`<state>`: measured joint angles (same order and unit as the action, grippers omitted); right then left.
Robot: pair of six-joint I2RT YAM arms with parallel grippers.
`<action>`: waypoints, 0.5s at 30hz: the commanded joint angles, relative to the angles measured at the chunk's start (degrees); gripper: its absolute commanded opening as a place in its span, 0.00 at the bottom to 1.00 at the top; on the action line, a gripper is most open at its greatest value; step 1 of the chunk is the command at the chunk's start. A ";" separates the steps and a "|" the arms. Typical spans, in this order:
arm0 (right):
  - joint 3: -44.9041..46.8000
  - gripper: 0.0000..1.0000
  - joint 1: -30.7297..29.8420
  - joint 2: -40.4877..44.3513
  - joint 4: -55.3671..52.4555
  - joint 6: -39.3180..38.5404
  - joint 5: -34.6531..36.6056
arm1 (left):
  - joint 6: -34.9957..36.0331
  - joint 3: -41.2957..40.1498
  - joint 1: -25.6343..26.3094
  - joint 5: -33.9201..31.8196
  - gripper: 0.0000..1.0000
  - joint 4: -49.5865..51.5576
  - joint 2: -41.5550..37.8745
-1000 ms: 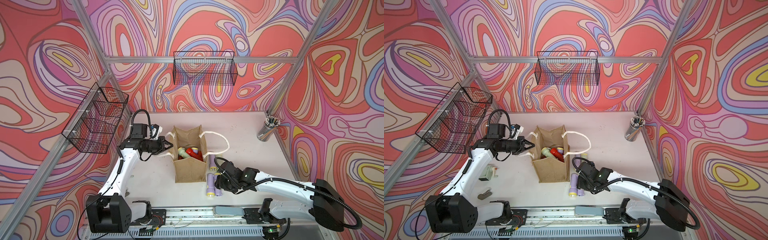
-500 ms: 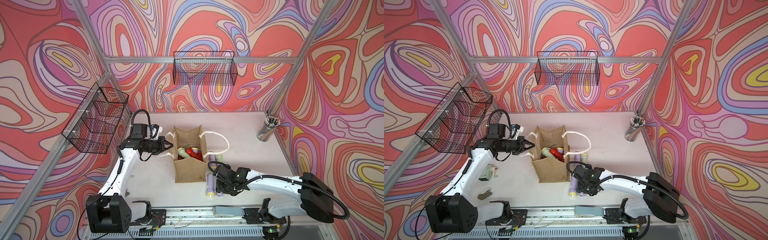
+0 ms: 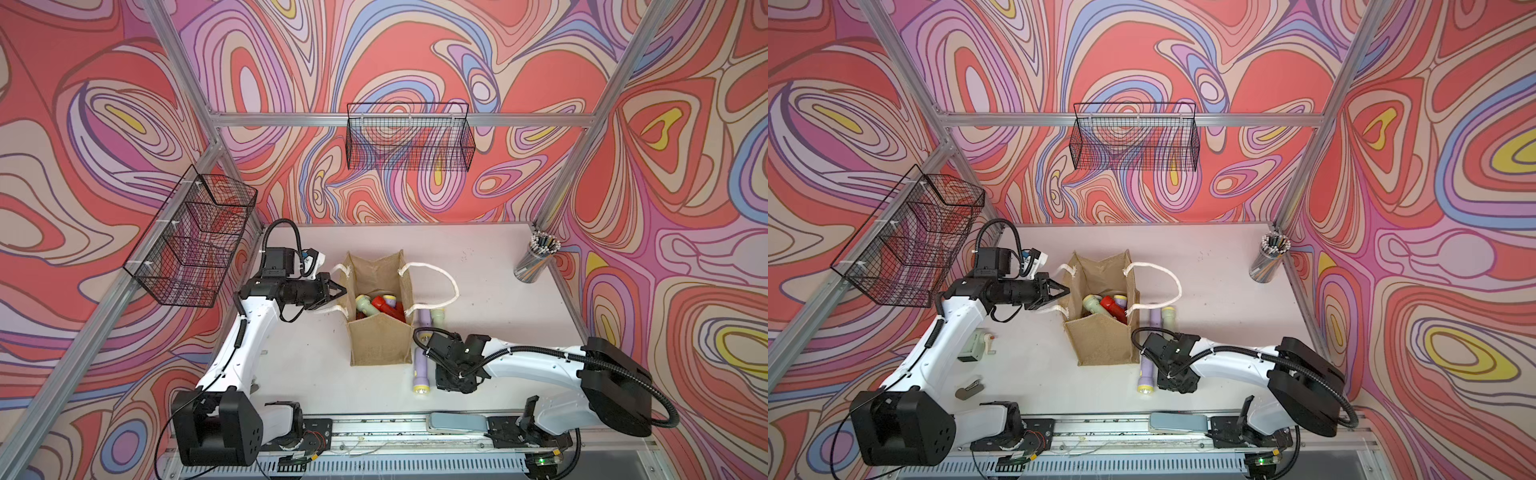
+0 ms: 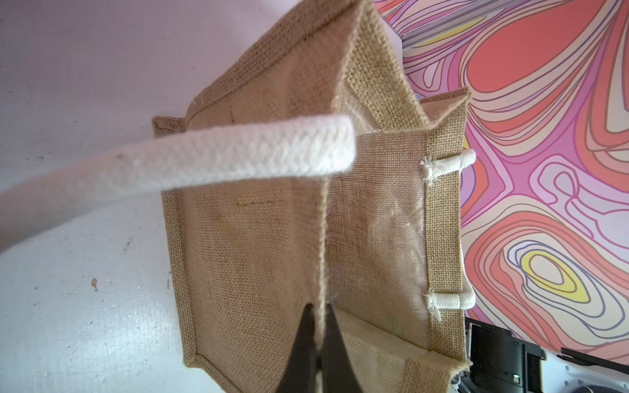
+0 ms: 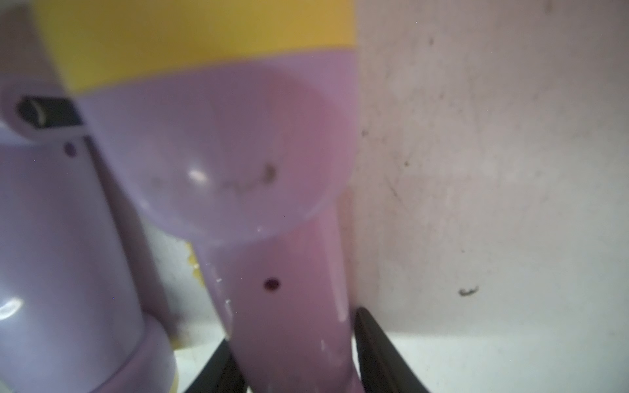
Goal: Put the flashlights into the tote bags
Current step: Pick up the flashlight from the center of the board.
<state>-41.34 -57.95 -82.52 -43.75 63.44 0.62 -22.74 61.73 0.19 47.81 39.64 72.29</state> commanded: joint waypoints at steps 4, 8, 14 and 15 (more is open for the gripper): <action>1.16 0.28 -0.32 -1.72 -4.24 4.17 2.99 | 0.39 0.66 -0.10 -0.44 0.04 -0.11 -0.63; -0.01 0.26 -0.25 2.77 -11.53 7.70 9.02 | 0.37 0.63 -0.05 -0.36 0.04 -0.17 -0.73; -2.48 0.21 3.64 15.42 -26.42 12.56 19.55 | 0.38 0.59 -0.12 -0.13 0.04 -0.23 -0.95; -3.24 0.20 5.06 18.14 -28.81 12.67 21.17 | 0.39 0.60 -0.14 0.03 0.04 -0.24 -1.01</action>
<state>-42.13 -55.35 -70.46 -61.52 71.94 12.82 -22.72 61.73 0.19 47.79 39.64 72.29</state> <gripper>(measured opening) 0.392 0.055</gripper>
